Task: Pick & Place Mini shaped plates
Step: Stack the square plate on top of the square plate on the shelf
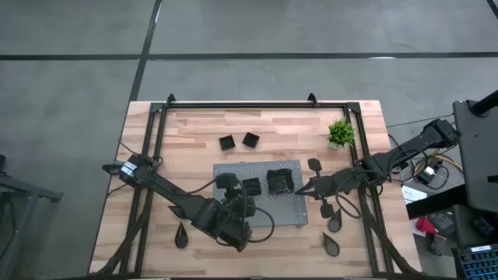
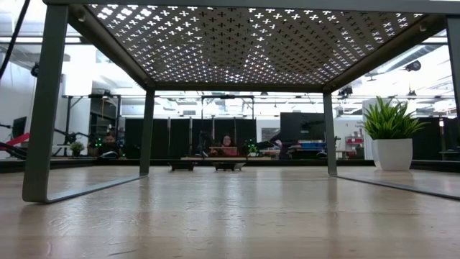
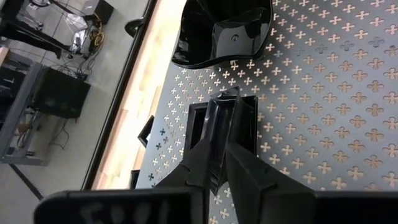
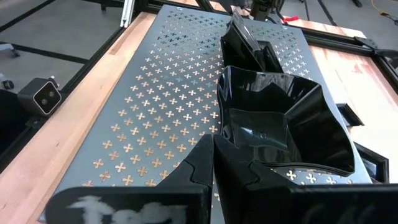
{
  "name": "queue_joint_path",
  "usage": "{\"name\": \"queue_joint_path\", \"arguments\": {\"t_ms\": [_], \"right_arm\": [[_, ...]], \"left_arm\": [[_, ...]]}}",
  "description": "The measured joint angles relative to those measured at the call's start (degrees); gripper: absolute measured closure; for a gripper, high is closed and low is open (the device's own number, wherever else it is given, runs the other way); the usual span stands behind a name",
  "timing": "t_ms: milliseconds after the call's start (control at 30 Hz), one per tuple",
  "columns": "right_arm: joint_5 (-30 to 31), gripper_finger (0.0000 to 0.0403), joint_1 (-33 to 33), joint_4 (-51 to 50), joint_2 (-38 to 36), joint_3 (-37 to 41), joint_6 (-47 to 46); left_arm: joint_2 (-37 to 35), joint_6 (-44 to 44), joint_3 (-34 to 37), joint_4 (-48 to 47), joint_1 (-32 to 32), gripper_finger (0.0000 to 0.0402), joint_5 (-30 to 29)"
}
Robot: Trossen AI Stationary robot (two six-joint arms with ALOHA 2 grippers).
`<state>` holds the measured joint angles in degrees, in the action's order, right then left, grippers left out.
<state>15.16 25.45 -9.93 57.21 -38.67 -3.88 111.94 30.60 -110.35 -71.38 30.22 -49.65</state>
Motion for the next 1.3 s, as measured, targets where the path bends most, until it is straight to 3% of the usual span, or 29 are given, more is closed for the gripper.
{"name": "queue_joint_path", "arguments": {"t_ms": [167, 333, 733, 933, 1133, 1300], "right_arm": [[0.0, 0.0394, 0.0, 0.0, 0.0, 0.01, 0.02], [0.0, 0.0394, 0.0, -0.02, 0.0, 0.0, 0.02], [0.0, 0.0394, 0.0, -0.02, 0.0, -0.01, 0.02], [0.0, 0.0394, 0.0, -0.04, 0.0, -0.01, 0.44], [0.0, 0.0394, 0.0, -0.04, 0.0, 0.01, 0.15], [0.0, 0.0394, 0.02, -0.04, -0.02, -0.01, 0.11]], "left_arm": [[0.0, -0.99, 0.0, 1.38, -0.17, 0.0336, -0.13], [0.01, -3.1, 0.05, 2.89, -0.44, 0.033, 3.54], [0.02, -3.8, 0.07, 5.25, -0.48, 0.033, 2.78], [0.06, -6.6, 0.91, 7.83, -0.91, 0.0321, 10.54], [0.26, -7.33, 1.12, 7.94, -1.01, 0.031, 5.75], [0.26, -8.1, 1.18, 7.95, -1.09, 0.0305, 7.82]]}}
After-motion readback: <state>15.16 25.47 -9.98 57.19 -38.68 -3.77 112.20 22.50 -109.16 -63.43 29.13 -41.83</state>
